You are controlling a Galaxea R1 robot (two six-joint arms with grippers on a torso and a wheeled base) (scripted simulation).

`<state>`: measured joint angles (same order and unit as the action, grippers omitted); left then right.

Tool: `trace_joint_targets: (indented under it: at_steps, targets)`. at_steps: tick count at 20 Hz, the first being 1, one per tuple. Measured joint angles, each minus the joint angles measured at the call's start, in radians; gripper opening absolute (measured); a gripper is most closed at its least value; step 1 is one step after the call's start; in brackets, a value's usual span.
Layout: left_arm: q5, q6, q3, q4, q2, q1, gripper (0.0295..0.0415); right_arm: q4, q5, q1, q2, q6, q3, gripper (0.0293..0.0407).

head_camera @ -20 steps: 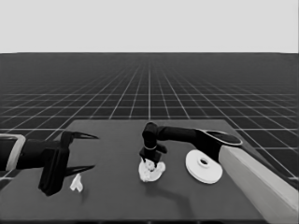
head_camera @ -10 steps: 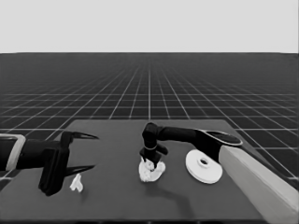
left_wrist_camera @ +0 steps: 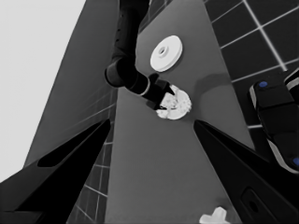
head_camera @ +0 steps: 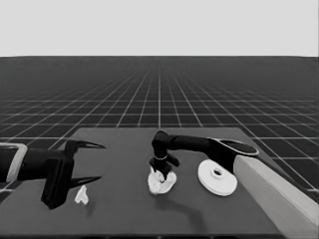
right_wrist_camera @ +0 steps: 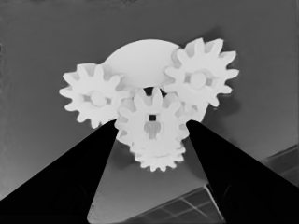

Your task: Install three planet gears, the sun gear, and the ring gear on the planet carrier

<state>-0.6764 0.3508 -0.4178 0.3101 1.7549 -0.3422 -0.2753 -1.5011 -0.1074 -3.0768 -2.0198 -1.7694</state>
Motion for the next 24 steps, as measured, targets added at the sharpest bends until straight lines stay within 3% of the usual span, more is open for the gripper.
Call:
trace_joint_targets:
  at_steps: [24]
  targets:
    - [0.0,0.0,0.0,0.0,0.0,0.0,0.0385,0.0,0.0,0.0,0.0,-0.251,0.0,0.0309]
